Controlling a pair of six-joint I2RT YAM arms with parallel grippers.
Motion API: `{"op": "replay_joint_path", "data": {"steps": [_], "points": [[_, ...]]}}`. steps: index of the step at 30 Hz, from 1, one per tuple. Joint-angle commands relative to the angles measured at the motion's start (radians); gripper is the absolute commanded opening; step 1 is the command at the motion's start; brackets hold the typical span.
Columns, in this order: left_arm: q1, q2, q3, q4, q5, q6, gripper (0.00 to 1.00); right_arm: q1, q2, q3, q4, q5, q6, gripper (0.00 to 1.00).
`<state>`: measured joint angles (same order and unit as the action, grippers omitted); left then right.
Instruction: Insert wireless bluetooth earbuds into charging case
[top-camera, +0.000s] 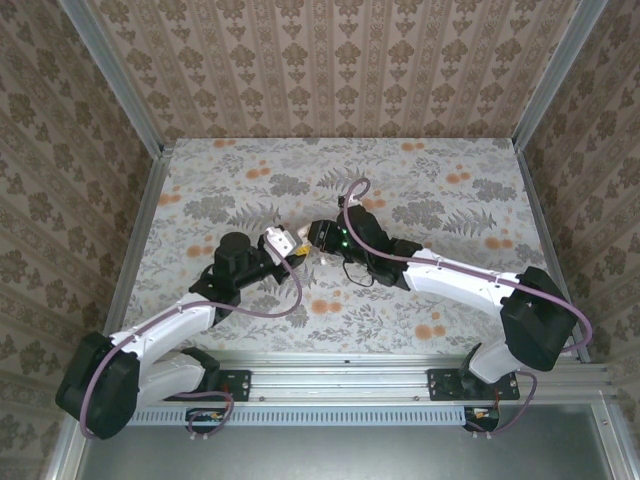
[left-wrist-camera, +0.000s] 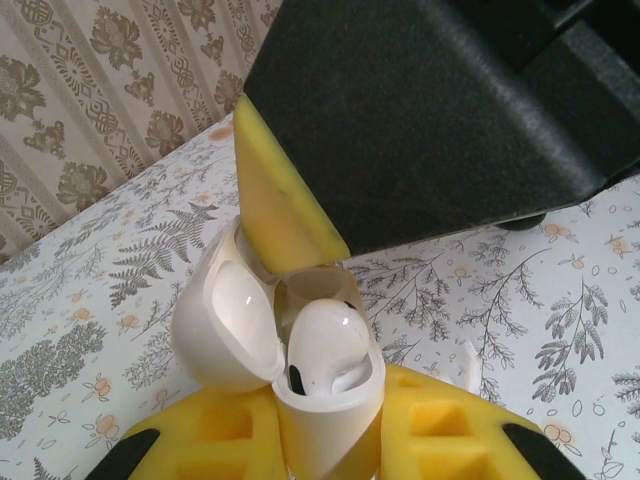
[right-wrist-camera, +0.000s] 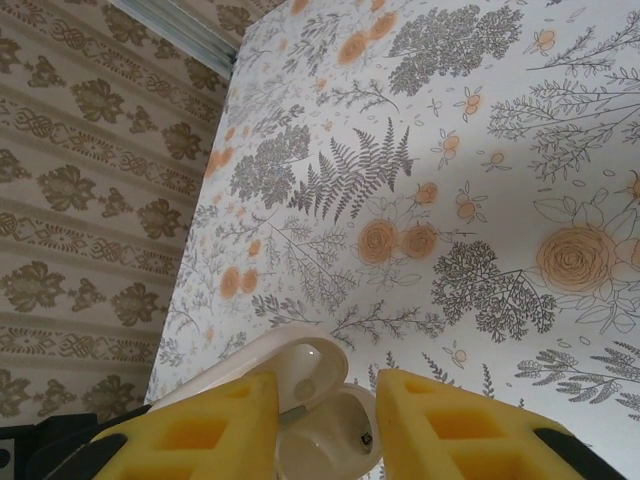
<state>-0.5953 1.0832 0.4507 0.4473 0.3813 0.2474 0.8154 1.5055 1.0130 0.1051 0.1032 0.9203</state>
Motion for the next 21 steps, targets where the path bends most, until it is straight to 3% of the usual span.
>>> {"op": "replay_joint_path", "data": {"steps": [1, 5, 11, 18, 21], "points": [[-0.008, -0.025, 0.014, 0.064, 0.025, -0.031, 0.16, -0.010, -0.017, 0.027, -0.011, -0.007, 0.017, 0.33], [-0.008, -0.024, 0.015, 0.037, -0.045, -0.036, 0.16, -0.028, -0.042, 0.027, -0.056, 0.006, -0.003, 0.34], [-0.002, -0.059, -0.007, -0.013, -0.142, -0.081, 0.16, -0.067, -0.098, 0.055, -0.291, -0.018, -0.031, 0.39], [-0.003, -0.090, -0.022, -0.071, -0.169, -0.120, 0.16, -0.129, -0.049, 0.187, -0.632, -0.213, -0.349, 0.40], [-0.003, -0.104, -0.022, -0.093, -0.177, -0.113, 0.16, -0.158, 0.020, 0.263, -0.795, -0.247, -0.603, 0.40]]}}
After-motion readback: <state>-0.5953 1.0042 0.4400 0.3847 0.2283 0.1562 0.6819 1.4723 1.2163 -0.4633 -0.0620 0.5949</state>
